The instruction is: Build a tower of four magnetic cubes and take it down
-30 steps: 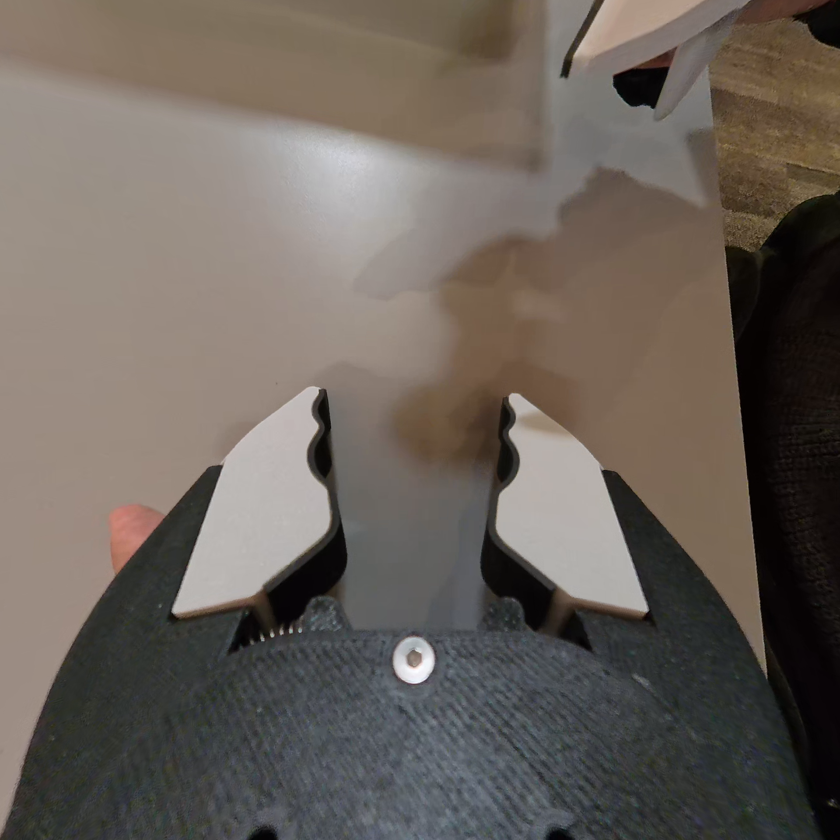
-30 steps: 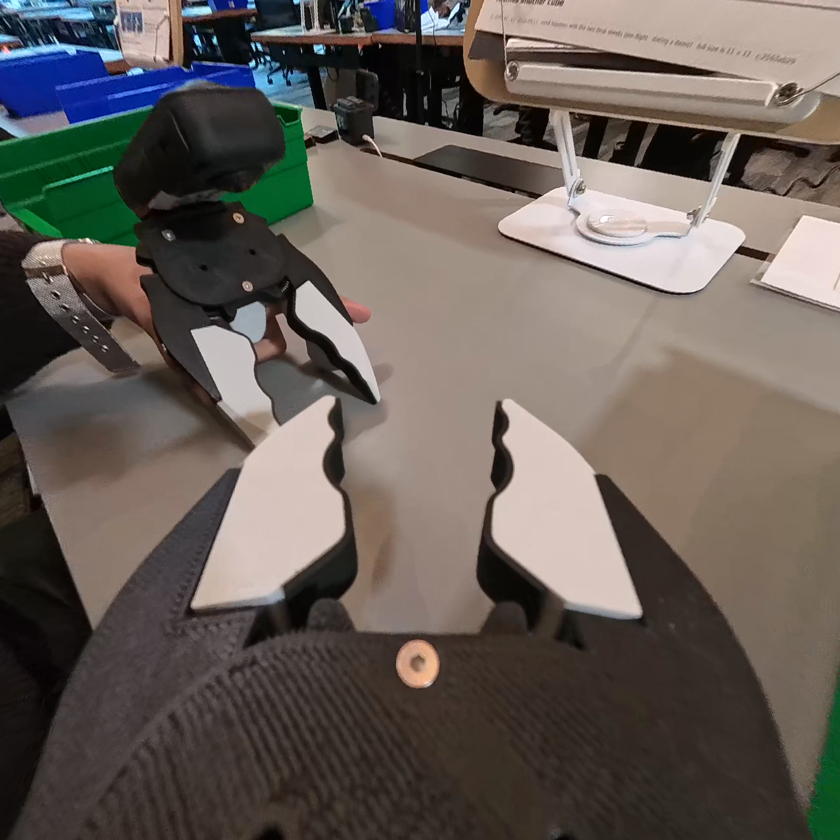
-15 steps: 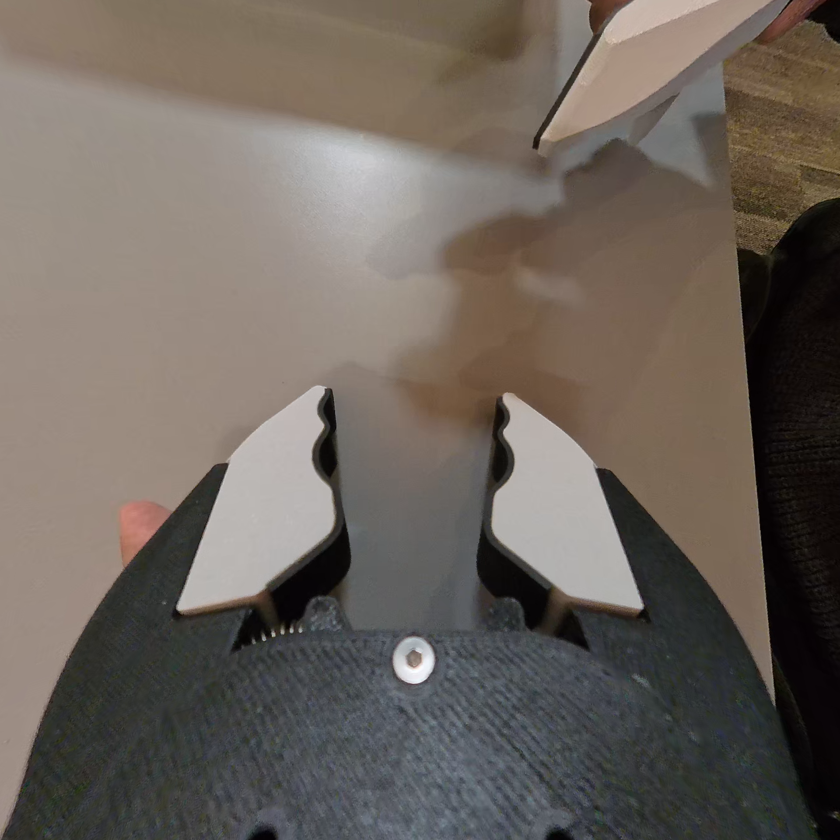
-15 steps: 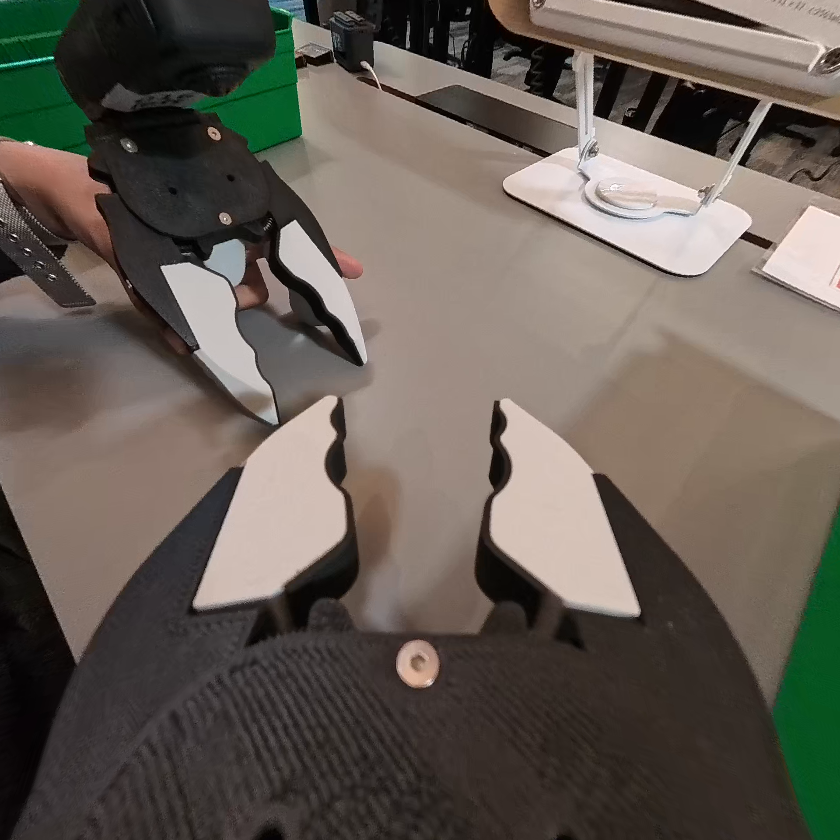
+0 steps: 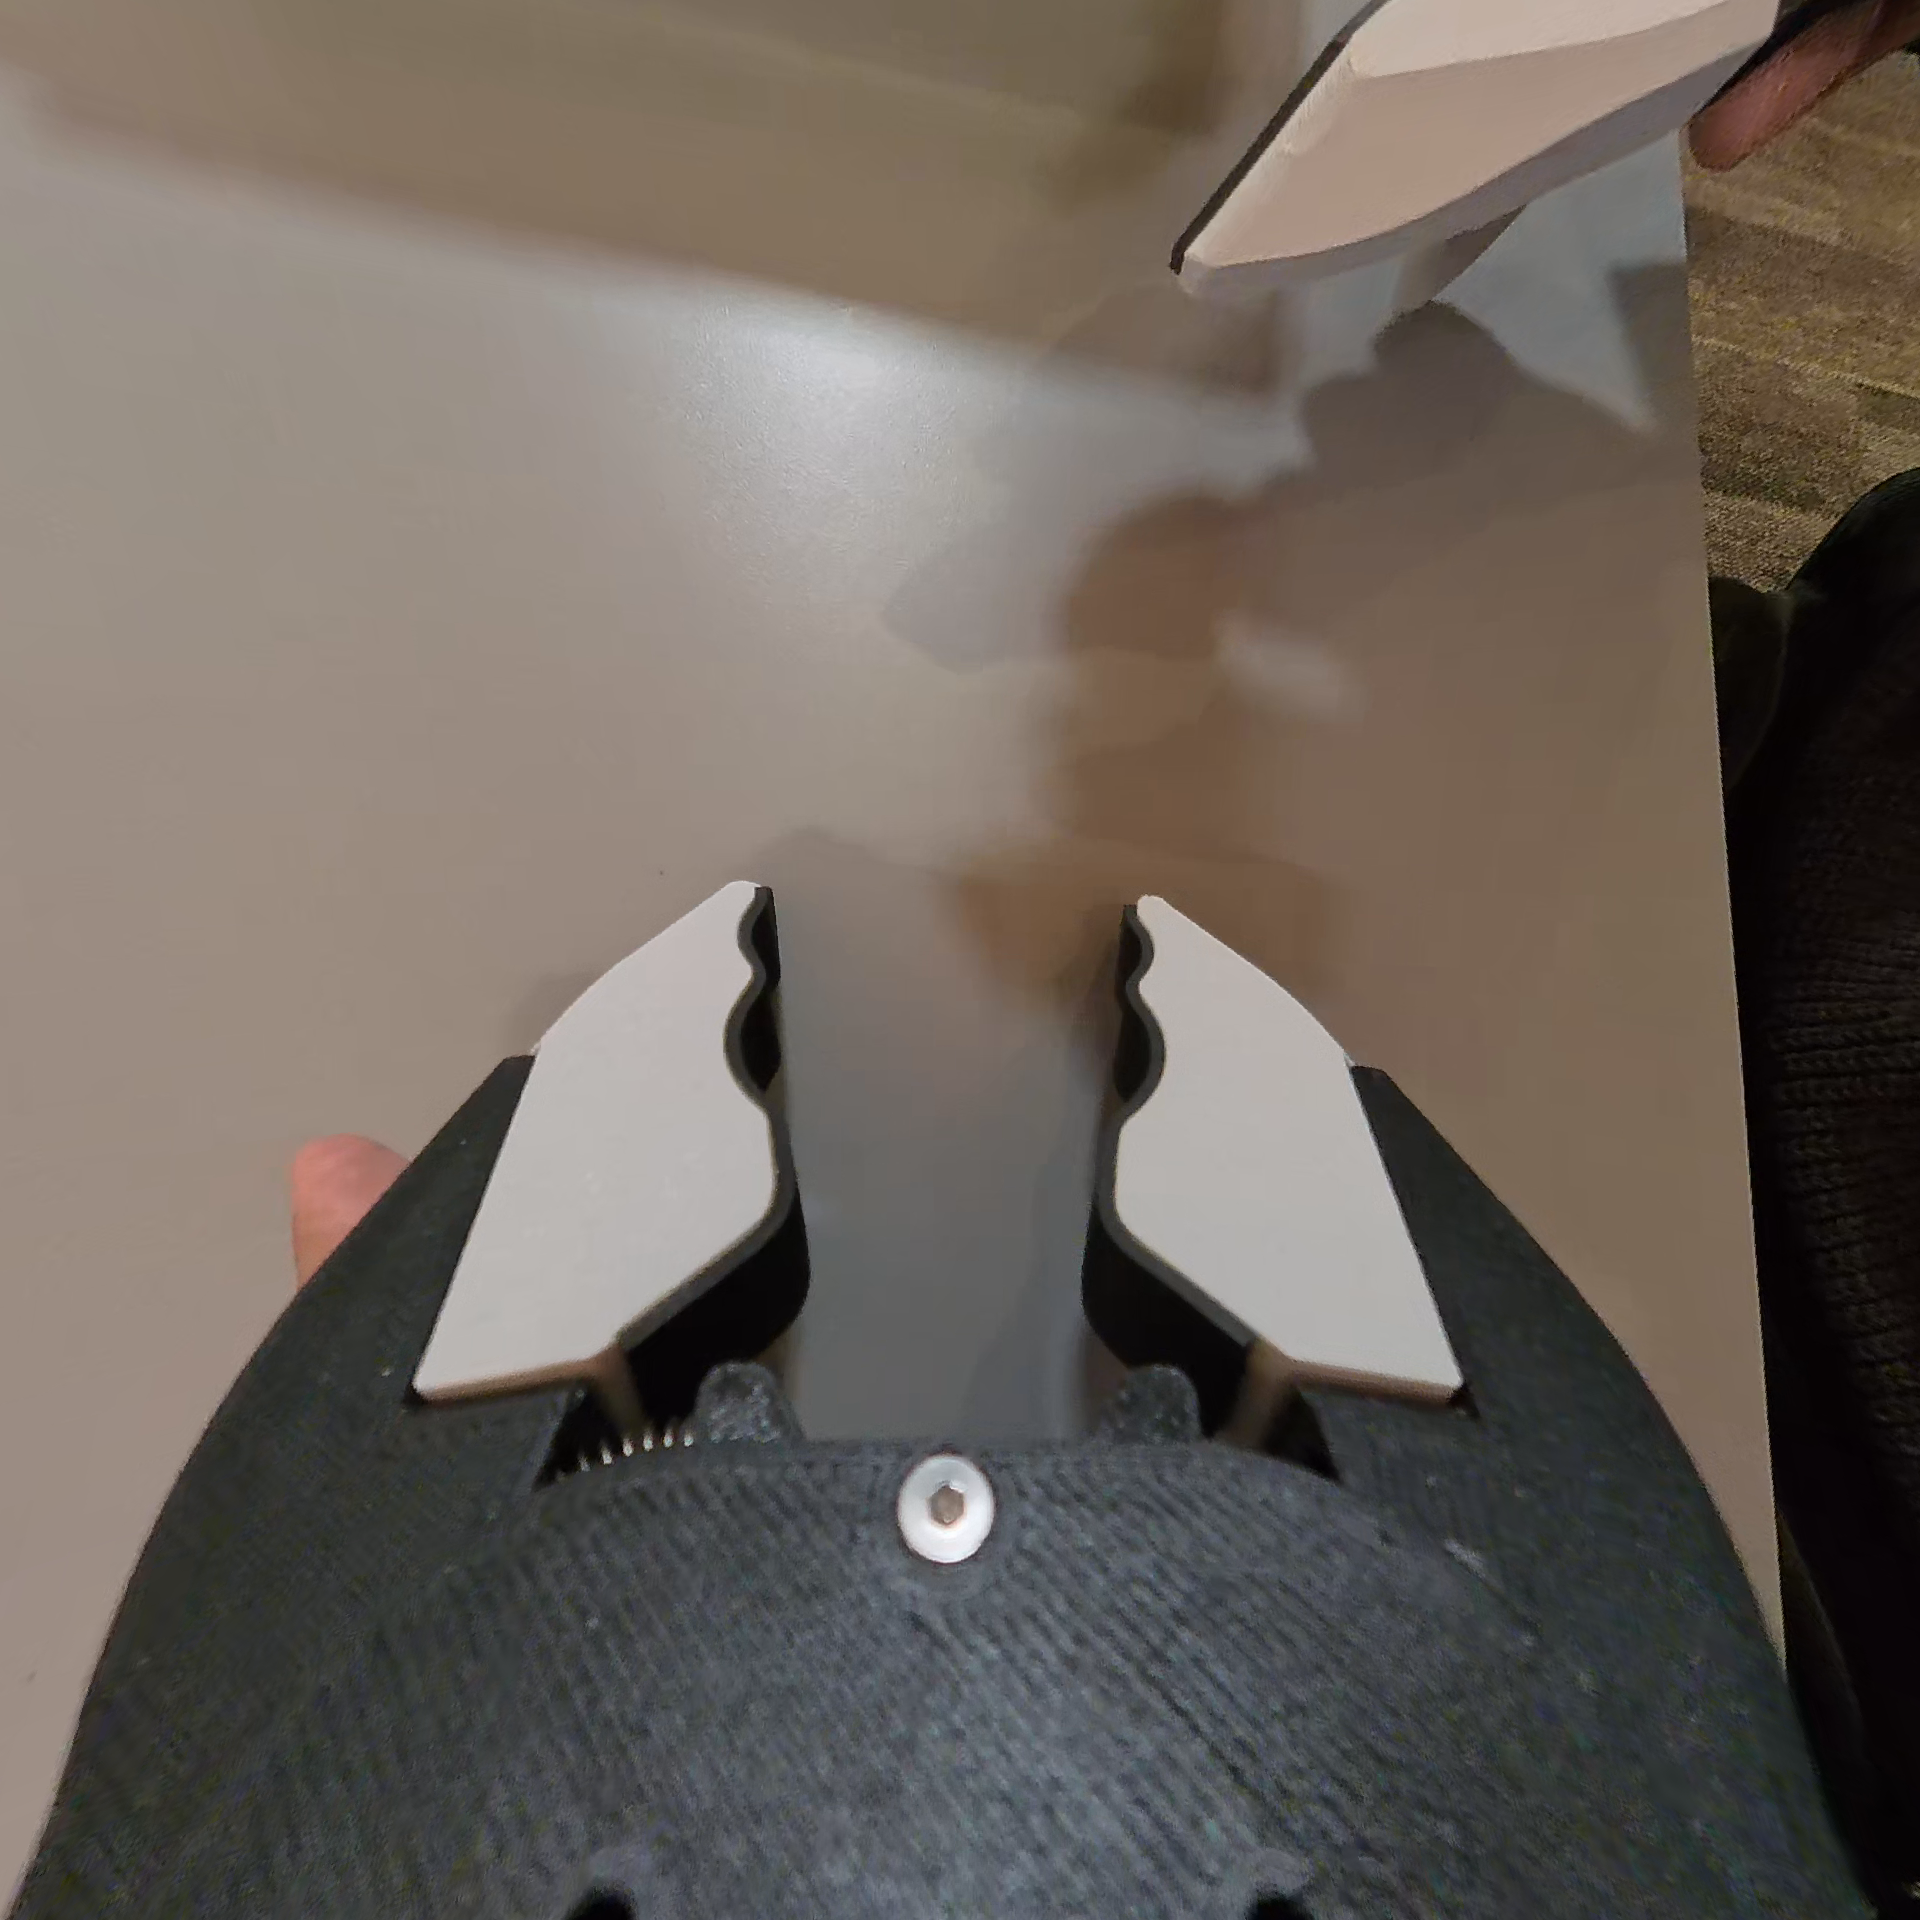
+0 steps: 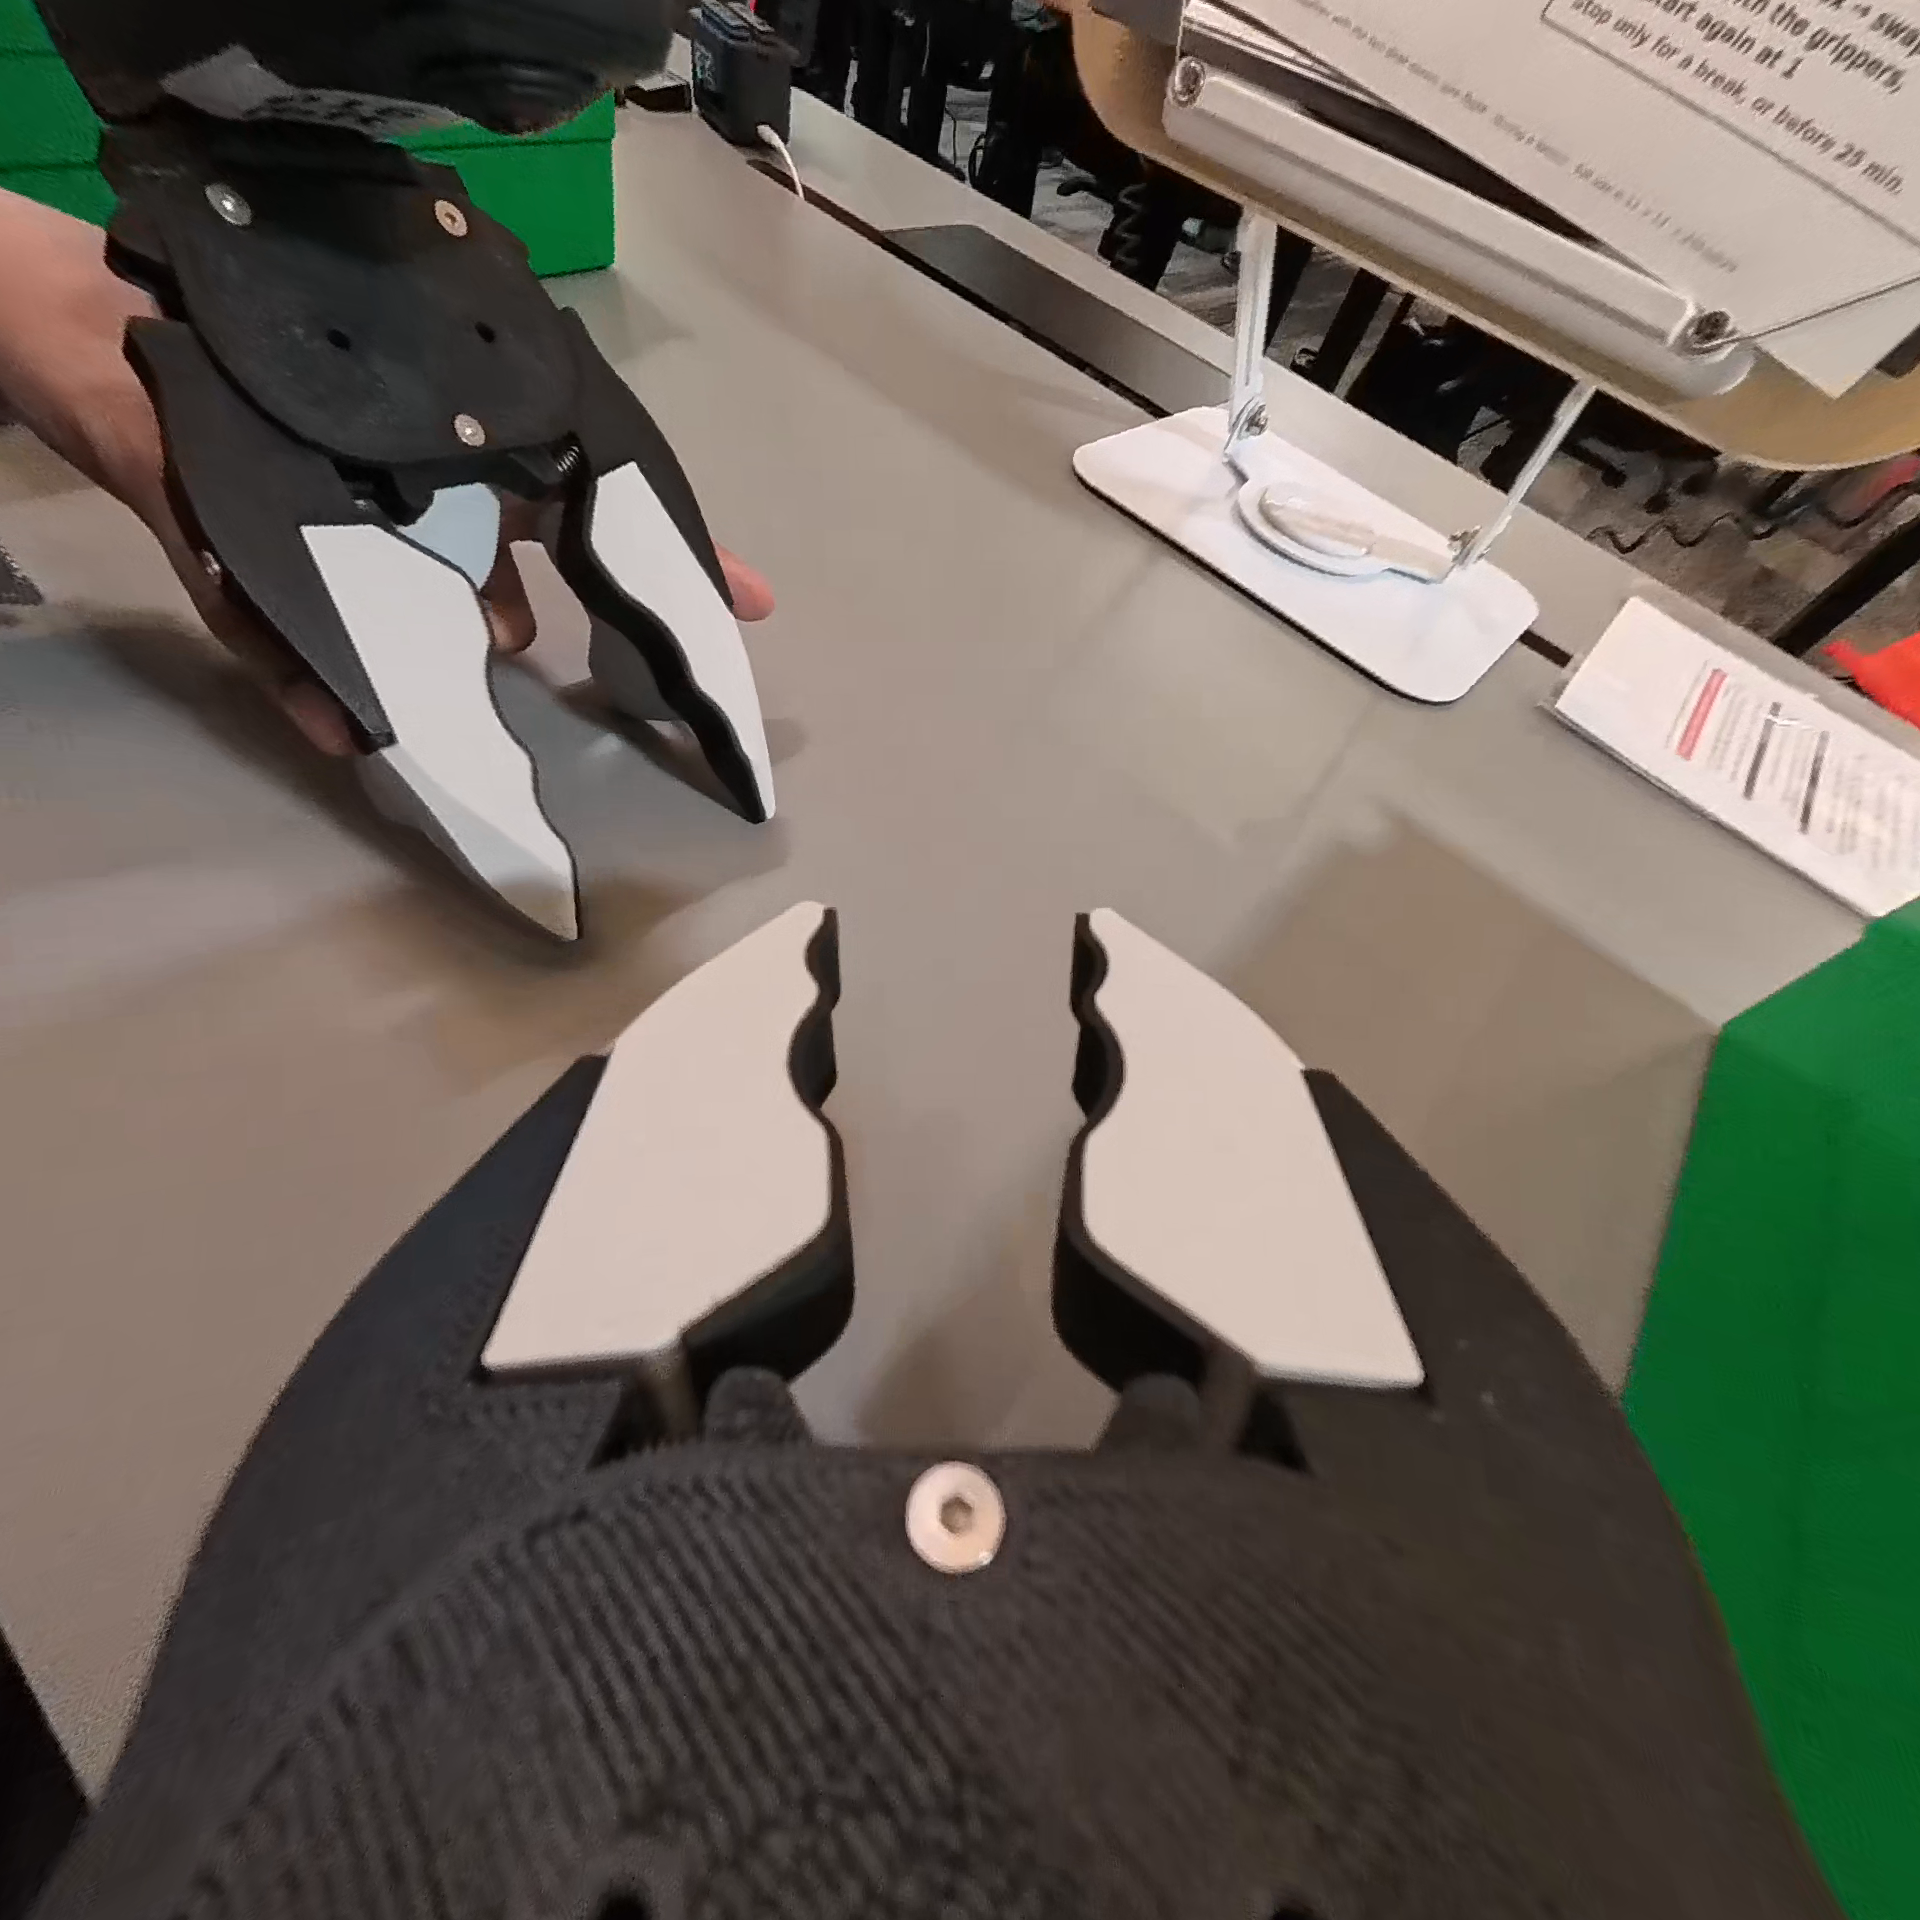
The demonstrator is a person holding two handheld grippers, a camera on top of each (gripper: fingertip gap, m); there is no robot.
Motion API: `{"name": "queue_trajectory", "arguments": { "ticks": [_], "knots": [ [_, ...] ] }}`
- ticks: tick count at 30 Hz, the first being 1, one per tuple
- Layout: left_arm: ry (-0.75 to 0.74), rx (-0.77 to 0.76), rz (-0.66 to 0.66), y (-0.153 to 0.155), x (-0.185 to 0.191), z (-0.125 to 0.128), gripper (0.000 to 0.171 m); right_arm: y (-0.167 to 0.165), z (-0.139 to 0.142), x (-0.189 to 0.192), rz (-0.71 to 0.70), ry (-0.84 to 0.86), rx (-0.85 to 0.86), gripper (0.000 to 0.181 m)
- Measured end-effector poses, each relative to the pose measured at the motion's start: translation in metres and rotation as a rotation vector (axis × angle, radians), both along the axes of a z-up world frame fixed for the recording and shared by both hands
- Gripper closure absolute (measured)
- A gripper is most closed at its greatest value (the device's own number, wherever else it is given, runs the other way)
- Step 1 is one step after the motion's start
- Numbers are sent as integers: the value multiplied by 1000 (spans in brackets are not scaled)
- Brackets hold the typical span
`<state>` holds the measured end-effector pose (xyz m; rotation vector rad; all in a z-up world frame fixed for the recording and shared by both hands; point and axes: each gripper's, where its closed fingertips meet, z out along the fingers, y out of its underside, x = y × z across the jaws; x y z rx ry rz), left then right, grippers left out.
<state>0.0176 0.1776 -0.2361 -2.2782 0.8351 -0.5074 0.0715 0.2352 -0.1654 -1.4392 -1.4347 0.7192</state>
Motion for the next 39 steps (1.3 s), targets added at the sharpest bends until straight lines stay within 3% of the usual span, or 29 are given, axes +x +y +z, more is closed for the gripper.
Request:
{"name": "queue_trajectory", "arguments": {
  "ticks": [11,30,34,39],
  "knots": [
    [9,5,26,3,-2,0,116,-1,1,-2,-15,20,-65,124],
    [89,50,16,4,0,-3,111,2,3,-4,-40,43,-74,123],
    [92,52,18,4,0,-3,110,0,19,-6,-50,102,-127,120],
    [91,51,21,5,0,-4,110,32,66,14,-176,174,10,126]
  ]
}}
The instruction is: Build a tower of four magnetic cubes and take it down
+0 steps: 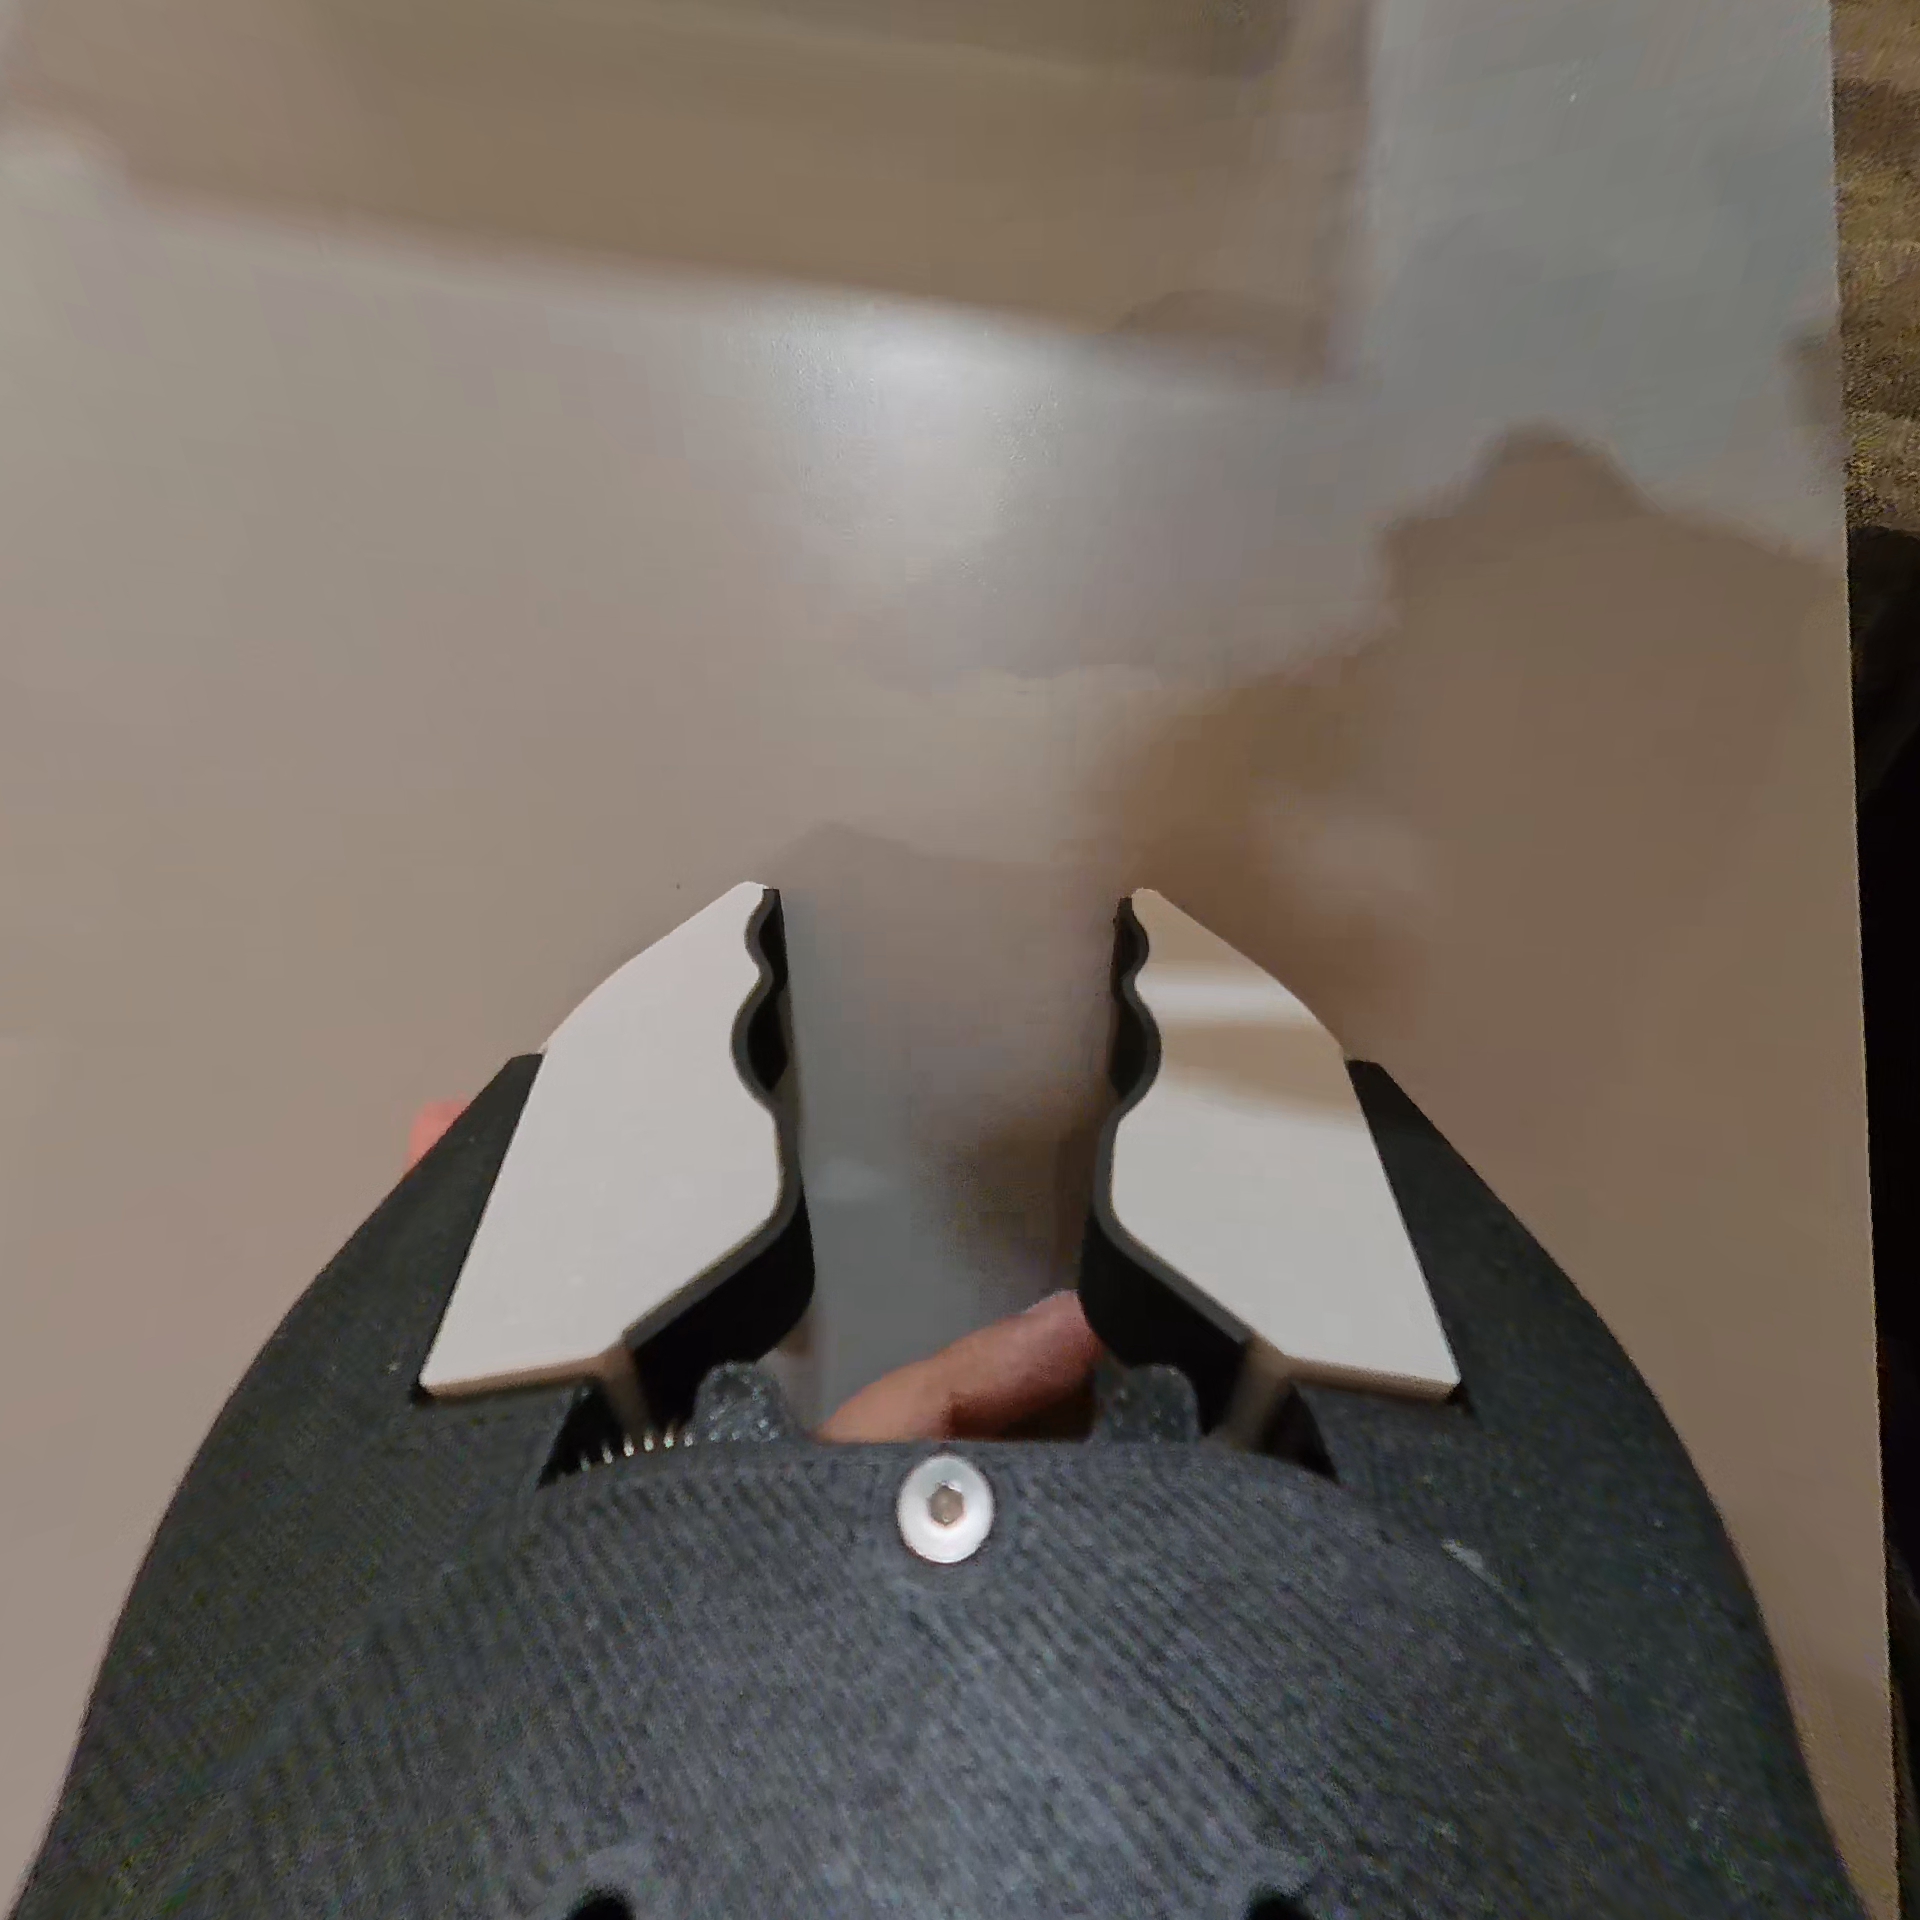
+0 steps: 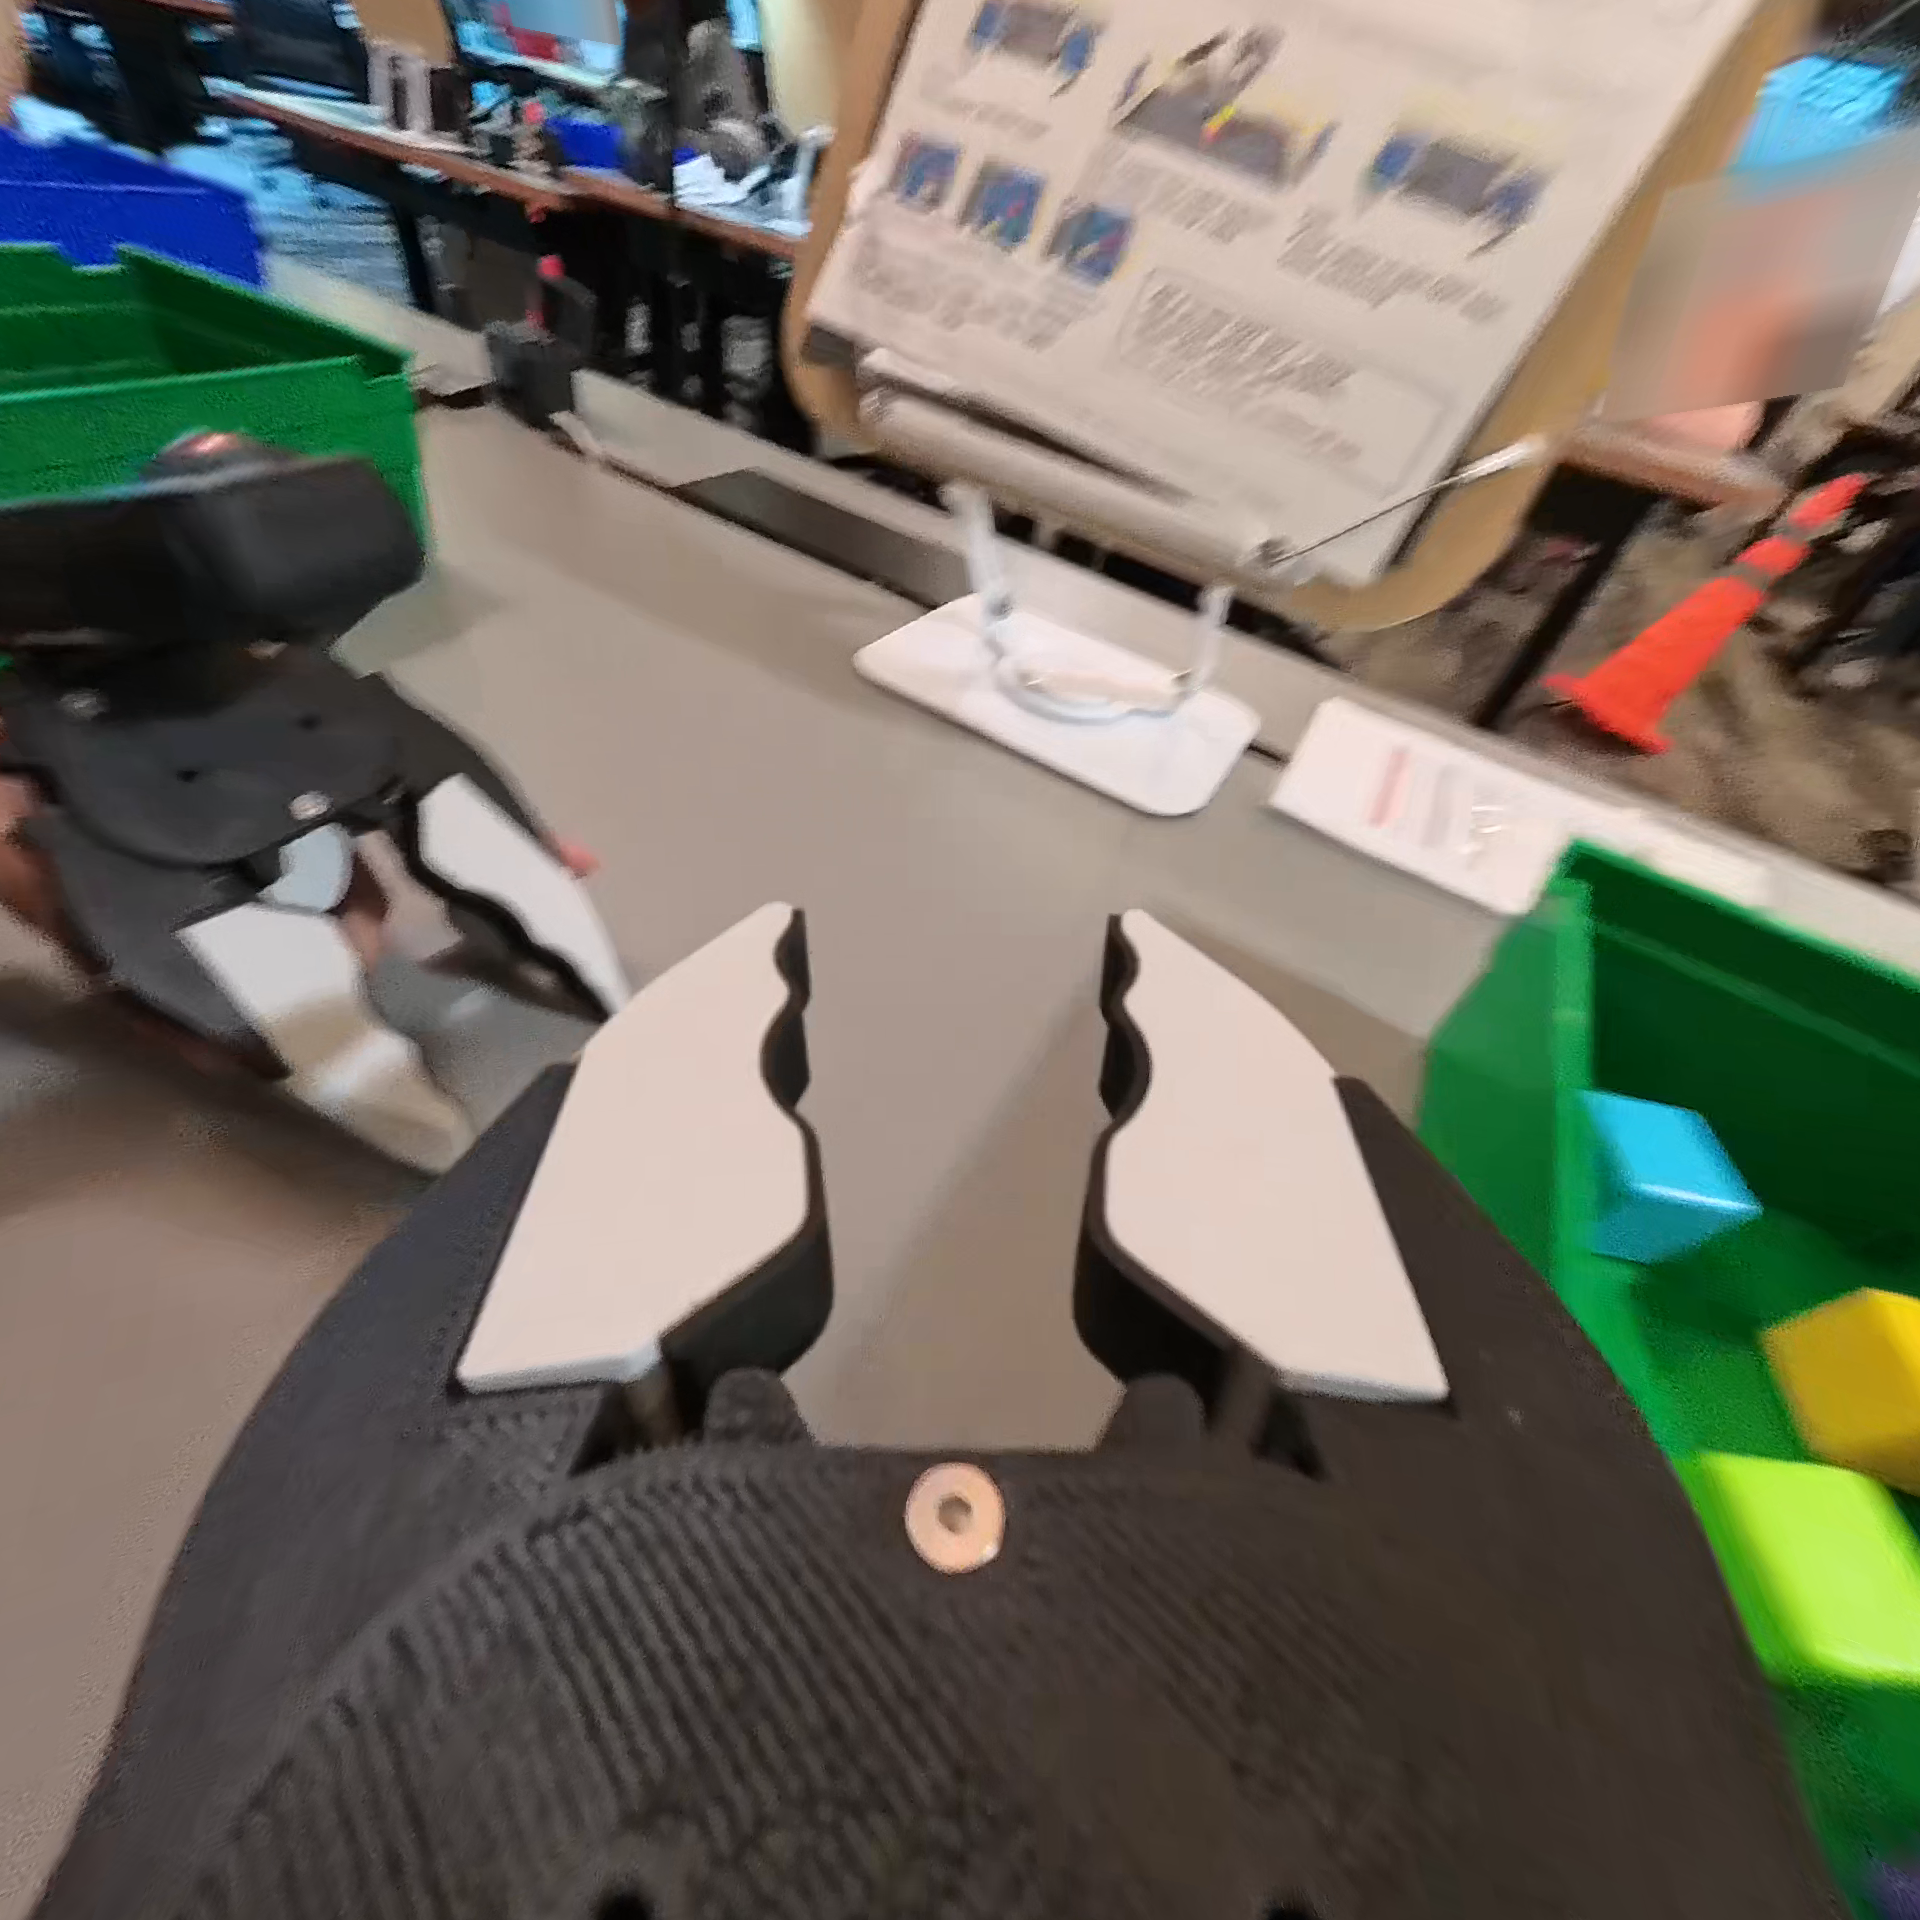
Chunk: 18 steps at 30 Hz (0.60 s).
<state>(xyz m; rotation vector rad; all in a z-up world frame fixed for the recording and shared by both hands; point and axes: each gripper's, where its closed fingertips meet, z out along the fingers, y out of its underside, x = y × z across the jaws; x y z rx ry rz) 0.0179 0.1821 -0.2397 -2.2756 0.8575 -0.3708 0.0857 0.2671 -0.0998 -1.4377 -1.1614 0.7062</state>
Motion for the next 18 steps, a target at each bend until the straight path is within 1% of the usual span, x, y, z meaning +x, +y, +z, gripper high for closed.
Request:
{"name": "queue_trajectory", "arguments": {
  "ticks": [2,5,7,10,11,13,16,18],
  "knots": [
    [0,0,3,0,0,0,110,27,24,22,-95,12,61,128],
    [0,0,6,0,0,0,109,81,53,69,-247,-18,129,124],
    [0,0,6,1,0,0,109,126,60,107,-342,-86,143,112],
    [0,-1,7,1,0,0,109,200,55,173,-502,-216,92,109],
    [0,0,7,1,0,0,109,219,49,192,-533,-242,30,111],
    [0,0,7,1,0,0,109,244,25,216,-522,-277,-173,119],
    [0,0,12,2,1,0,109,255,-22,228,-451,-298,-544,121],
    [0,0,16,2,1,0,109,255,-43,224,-388,-278,-721,128]
  ]
}}
